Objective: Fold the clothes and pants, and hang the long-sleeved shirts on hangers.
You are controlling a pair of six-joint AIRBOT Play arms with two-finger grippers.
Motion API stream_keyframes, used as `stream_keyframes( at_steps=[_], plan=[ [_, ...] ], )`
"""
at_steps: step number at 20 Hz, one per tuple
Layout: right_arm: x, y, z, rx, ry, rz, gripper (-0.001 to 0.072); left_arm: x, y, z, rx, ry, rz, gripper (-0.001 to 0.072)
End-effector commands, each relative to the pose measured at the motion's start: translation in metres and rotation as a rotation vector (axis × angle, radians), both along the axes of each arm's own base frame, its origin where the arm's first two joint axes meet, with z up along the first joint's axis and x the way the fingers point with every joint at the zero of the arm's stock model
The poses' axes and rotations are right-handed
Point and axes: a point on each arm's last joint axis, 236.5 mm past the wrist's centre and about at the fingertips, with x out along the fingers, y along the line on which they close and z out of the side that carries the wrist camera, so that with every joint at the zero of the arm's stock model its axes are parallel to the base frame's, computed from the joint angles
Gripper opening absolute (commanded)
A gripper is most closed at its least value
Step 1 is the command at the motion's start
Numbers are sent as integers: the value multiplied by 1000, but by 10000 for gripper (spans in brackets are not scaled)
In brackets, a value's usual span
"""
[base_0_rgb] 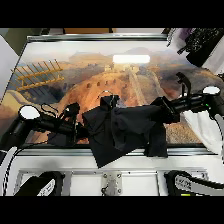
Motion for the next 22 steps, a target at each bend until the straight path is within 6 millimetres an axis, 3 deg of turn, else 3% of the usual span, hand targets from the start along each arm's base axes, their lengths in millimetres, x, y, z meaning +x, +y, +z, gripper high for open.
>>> stream_keyframes(
  at_steps=[1, 22],
  plan=[
    [0, 14, -3, 3, 0, 21, 637, 1, 0, 0, -3, 0, 3, 13],
    [-1, 20, -4, 1, -4, 31, 635, 1, 0, 0, -1, -2, 4, 13]
  ],
)
